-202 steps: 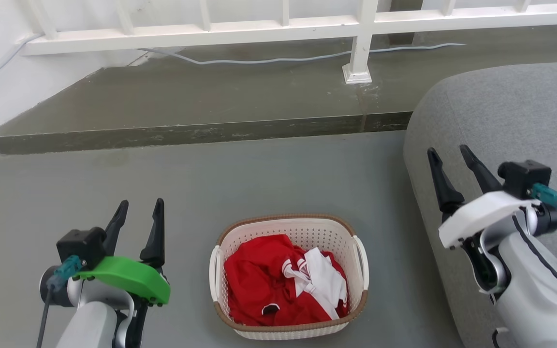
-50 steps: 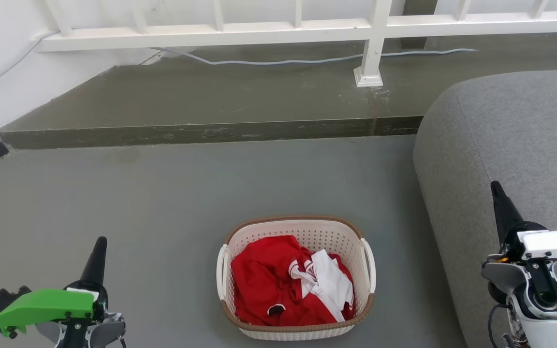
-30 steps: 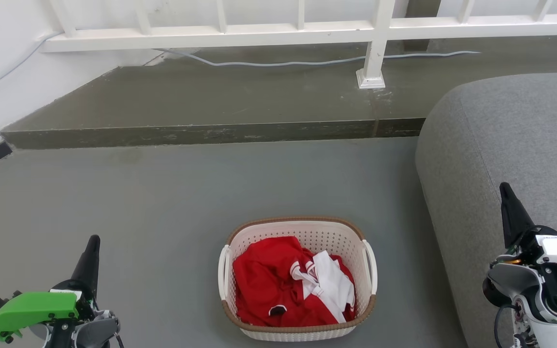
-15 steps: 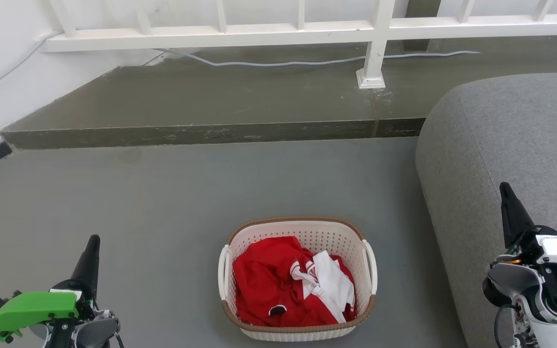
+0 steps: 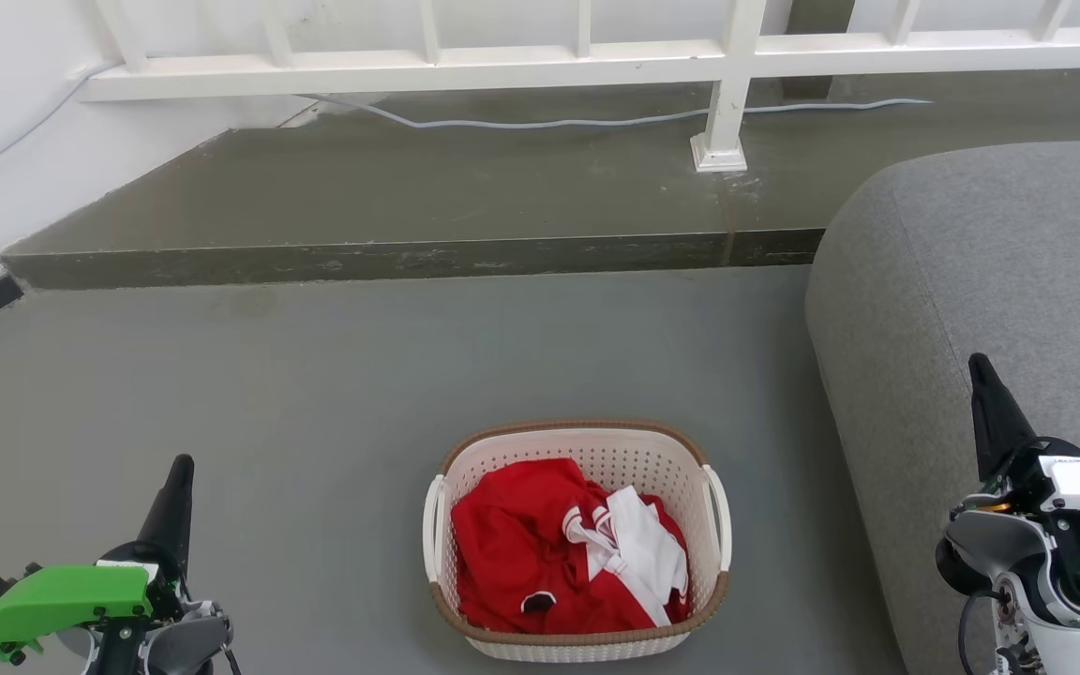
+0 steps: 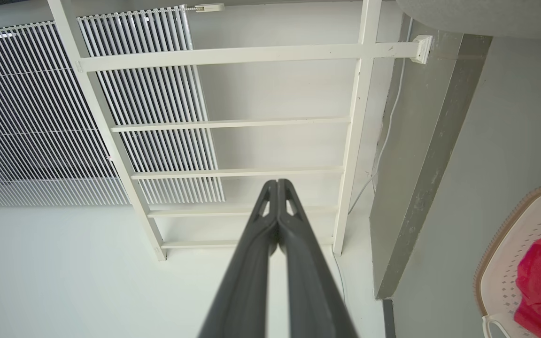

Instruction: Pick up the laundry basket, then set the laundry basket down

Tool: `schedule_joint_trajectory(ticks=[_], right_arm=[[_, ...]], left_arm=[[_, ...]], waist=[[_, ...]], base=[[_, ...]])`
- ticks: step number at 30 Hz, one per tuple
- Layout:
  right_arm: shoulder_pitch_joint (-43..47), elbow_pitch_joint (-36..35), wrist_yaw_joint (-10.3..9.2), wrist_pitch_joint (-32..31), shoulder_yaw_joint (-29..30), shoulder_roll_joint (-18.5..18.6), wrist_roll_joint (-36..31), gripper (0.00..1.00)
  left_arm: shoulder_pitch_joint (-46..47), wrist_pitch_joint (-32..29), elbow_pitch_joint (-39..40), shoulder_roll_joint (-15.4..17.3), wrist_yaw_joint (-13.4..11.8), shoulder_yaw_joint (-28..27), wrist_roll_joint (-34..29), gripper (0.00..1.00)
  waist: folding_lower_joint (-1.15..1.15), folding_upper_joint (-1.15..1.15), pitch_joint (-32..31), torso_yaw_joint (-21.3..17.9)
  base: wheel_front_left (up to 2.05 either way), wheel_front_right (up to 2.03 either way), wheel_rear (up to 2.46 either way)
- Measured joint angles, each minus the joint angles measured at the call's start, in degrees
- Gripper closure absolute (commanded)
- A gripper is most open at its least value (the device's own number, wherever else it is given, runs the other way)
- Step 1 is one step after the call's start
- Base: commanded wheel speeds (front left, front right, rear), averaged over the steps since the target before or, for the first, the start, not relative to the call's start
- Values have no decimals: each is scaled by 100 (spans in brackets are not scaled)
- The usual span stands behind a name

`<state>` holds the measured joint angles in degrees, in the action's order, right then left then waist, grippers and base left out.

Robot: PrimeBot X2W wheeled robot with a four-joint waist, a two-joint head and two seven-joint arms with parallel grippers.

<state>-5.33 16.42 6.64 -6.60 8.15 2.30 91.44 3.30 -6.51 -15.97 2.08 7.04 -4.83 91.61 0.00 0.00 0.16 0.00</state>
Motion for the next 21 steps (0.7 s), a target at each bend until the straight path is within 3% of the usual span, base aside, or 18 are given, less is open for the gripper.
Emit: schedule_joint_trajectory(ticks=[21], right_arm=[[1, -4, 0, 0, -4, 0, 18, 100]], left_arm=[[0, 0, 5, -1, 0, 1, 0, 100]], waist=[[0, 0, 0, 0]], base=[[0, 0, 0]])
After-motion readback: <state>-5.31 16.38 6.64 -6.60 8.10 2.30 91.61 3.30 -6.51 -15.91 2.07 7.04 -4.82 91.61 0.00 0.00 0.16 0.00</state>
